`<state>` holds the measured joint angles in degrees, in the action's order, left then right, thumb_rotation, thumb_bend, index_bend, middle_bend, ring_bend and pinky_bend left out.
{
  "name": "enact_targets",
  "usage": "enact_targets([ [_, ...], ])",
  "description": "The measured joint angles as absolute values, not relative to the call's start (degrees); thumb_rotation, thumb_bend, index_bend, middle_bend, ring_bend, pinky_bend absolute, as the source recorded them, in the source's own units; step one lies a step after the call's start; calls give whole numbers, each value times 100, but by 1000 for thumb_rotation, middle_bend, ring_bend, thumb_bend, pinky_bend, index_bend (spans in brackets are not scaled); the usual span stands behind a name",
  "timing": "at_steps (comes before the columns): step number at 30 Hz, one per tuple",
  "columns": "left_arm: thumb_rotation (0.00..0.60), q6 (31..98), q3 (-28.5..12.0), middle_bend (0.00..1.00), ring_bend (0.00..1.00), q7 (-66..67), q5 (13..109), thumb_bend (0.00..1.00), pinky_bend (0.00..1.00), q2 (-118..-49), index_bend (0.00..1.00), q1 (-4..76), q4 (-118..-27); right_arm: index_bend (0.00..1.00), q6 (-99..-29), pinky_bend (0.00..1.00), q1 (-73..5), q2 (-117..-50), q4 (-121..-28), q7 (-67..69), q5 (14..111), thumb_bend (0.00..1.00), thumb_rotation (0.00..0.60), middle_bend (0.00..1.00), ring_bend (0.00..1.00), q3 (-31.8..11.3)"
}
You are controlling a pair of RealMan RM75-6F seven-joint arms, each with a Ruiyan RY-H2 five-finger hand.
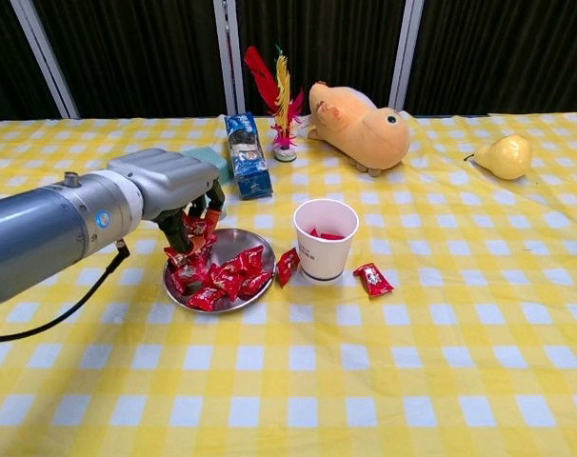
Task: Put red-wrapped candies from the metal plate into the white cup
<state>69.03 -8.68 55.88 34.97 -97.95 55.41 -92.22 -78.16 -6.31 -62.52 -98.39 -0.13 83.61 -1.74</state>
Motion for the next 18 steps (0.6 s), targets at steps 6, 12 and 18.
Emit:
enact_targets([
  [6,600,7028,-1079,640,845,5635,3592,436,937,-9482,536,5589,-9761,0,-7824,2,-629,-6252,-9849,-14,8356,341,600,0,0,-181],
  [12,600,7106,-1292,636,845,5787,3597,436,937,-9330,535,5752,-10203,0,-7821,2,-626,-6254,-9859,-12,8357,341,600,0,0,-175],
  [18,600,7113,-1444,636,845,6027,3510,436,937,-9481,535,6052,-10243,0,-7822,2,-625,-6243,-9866,11,8363,341,600,0,0,-174],
])
